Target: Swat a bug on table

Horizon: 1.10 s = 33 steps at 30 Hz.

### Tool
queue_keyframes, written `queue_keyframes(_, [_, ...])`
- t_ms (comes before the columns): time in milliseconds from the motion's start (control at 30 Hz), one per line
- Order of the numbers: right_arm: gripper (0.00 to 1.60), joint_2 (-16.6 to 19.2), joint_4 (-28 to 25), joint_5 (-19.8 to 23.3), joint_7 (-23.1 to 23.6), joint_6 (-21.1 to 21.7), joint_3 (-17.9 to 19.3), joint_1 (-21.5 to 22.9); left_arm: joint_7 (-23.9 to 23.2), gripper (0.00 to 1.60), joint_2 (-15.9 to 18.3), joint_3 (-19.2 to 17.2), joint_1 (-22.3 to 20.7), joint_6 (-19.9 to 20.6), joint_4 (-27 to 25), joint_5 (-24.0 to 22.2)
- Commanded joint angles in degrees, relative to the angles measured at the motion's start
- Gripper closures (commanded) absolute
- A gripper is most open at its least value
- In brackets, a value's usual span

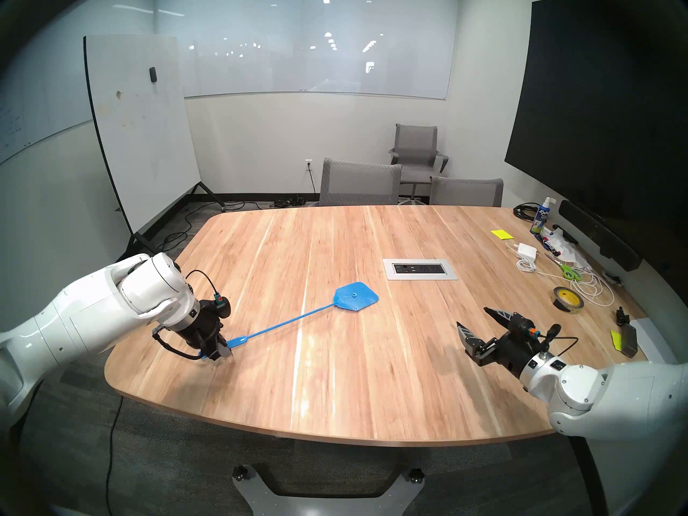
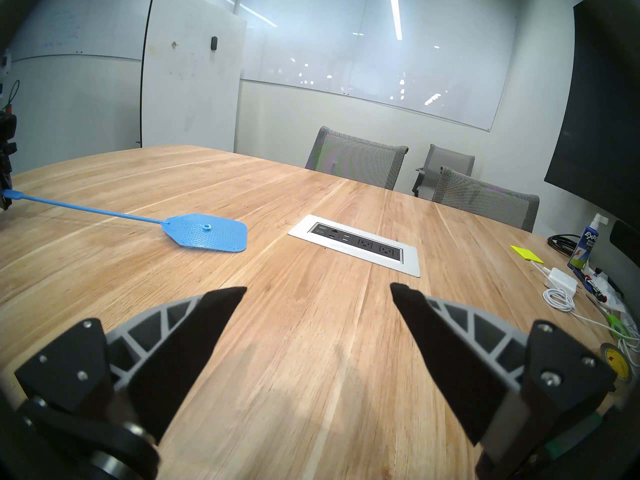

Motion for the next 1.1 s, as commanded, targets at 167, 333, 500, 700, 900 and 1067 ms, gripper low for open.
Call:
queue_keyframes(167, [0.00, -0.08, 0.13, -0.05, -0.04, -0.12, 0.47, 0.49, -2.74, 1.60, 3.82, -3.80, -4.93, -0.12, -7.28, -5.14])
queue_keyframes(333, [0.00, -0.08, 0.13, -0.05, -0.04, -0.12, 0.47, 0.50, -3.26, 1.60, 5.56, -4.37, -5.61, -0.12, -8.83, -6.82])
queue_keyframes(500, [0.00, -0.08, 0.14, -0.06, -0.03, -0.12, 0.48, 0.51, -2.61, 1.60, 6.71, -4.19, -5.85, -0.12, -8.65, -8.48])
queue_keyframes(700, [0.00, -0.08, 0.14, -0.06, -0.03, -0.12, 0.48, 0.51, -1.27, 1.60, 6.22, -2.79, -5.54, -0.12, -5.41, -9.34])
queue_keyframes(900, [0.00, -0.08, 0.14, -0.06, -0.04, -0.12, 0.48, 0.51, 0.28, 1.60, 4.57, -0.87, -5.33, -0.12, -1.46, -10.26])
queue_keyframes(1067, [0.00, -0.08, 0.14, -0.06, -0.04, -0.12, 0.49, 0.51, 1.28, 1.60, 2.93, 2.30, -4.88, -0.12, 1.17, -11.08])
